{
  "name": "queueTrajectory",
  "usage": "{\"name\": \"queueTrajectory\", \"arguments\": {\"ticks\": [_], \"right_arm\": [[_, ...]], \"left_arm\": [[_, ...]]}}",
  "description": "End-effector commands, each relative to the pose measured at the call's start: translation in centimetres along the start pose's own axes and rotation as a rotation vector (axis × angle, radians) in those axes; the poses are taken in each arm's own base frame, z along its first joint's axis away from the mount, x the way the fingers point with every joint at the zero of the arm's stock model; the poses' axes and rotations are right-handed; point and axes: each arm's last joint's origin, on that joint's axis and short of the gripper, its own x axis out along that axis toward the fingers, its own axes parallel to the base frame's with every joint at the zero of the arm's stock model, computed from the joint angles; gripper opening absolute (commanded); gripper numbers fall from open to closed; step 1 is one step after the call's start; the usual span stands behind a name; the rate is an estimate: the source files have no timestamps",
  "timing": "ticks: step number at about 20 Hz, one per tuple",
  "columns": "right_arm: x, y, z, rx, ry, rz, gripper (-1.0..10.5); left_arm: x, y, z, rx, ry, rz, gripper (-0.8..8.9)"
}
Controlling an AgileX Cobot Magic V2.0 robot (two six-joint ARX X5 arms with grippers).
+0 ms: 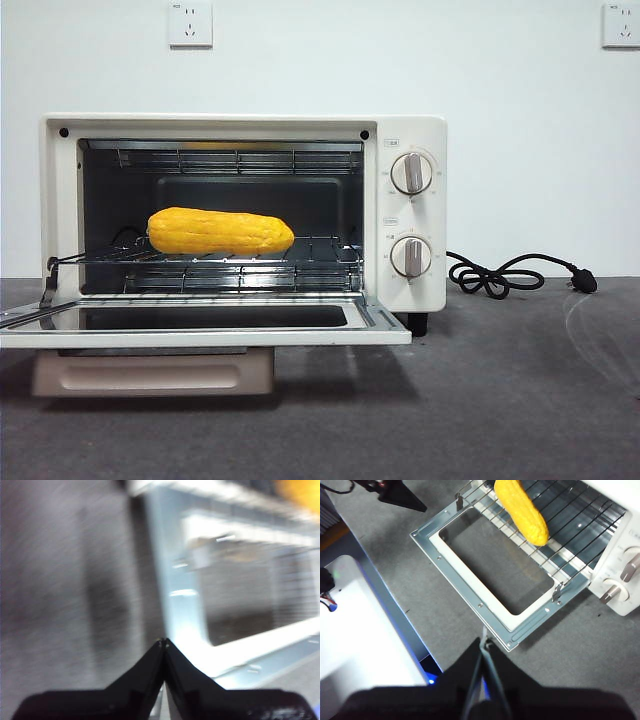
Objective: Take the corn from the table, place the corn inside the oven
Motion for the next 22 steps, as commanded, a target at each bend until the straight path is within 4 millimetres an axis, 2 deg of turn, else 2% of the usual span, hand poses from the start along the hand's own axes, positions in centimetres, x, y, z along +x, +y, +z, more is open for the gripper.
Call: {"name": "queueTrajectory", "arguments": {"ticks": [1, 11, 18, 22], "right_arm": [[-0.1, -0.3, 0.0, -0.011, 0.004, 0.0, -0.1], [-0.1, -0.3, -0.1, -0.007, 0.013, 0.001, -0.1], [-0.1, -0.3, -0.1, -0.007, 0.013, 0.001, -0.1], [-0.1, -0.3, -0.1, -0.007, 0.013, 0.001, -0.1]], "left_arm": [[0.8, 0.7, 0.1, -0.024, 0.016, 0.01, -0.08], [2.7, 2.0, 0.4, -0.065, 0.049, 0.007, -0.08], [3.8, 0.8, 0.1, -0.029, 0.115, -0.023, -0.08], [3.9, 0.4, -0.2, -0.036, 0.141, -0.112, -0.08]]}}
